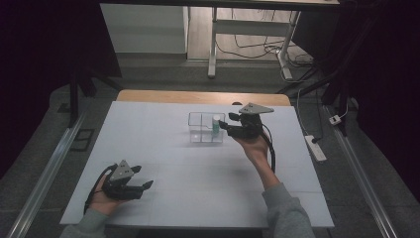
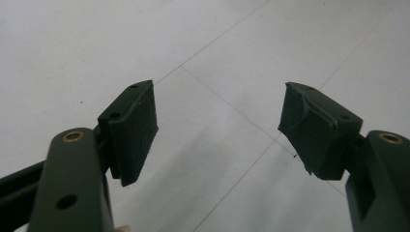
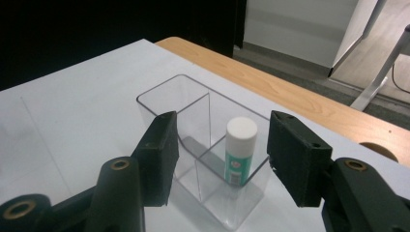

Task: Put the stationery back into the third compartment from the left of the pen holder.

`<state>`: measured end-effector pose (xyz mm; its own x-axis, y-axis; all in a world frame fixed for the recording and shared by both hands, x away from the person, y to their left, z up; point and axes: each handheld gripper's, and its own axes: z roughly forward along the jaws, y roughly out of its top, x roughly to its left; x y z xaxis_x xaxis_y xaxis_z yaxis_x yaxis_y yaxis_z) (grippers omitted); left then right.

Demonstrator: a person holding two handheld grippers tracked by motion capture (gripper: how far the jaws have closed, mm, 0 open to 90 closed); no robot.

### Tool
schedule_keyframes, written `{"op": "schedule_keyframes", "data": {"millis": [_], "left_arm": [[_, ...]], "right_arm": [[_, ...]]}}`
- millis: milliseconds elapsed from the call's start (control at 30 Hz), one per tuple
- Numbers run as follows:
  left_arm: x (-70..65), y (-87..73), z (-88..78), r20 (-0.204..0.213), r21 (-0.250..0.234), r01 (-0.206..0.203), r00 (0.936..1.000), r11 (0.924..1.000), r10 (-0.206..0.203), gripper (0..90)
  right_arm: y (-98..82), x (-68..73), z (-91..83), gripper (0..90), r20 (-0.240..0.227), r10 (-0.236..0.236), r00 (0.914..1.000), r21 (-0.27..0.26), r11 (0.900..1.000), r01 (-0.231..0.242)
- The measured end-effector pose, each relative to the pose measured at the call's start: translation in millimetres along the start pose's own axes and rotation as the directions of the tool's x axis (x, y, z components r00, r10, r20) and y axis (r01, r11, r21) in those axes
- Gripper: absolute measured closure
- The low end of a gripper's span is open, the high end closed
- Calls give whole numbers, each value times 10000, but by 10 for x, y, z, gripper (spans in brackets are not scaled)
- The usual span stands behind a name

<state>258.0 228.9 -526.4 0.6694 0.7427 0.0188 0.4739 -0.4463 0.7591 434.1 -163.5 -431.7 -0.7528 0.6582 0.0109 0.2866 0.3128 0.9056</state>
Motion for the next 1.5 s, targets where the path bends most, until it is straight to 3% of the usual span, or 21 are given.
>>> {"op": "schedule_keyframes", "data": {"millis": [433, 767, 1133, 1500], "left_arm": [[43, 2, 7, 109, -65, 53, 9999, 10000, -52, 287], [47, 7, 16, 178, -79, 18, 9998, 10000, -17, 288], [60, 11, 31, 218, -41, 18, 9998, 10000, -17, 288], [71, 14, 42, 216, -5, 19, 9998, 10000, -19, 288]], "right_arm": [[-175, 40, -153, 440, -37, -59, 10000, 712, 9974, 61], [-338, 73, -413, 428, -89, 30, 10000, 1111, 9938, -20], [-816, 125, -829, 403, -46, 70, 10000, 1868, 9824, -60], [-1228, 61, -1148, 385, -33, 166, 9999, 2140, 9767, -155]]}}
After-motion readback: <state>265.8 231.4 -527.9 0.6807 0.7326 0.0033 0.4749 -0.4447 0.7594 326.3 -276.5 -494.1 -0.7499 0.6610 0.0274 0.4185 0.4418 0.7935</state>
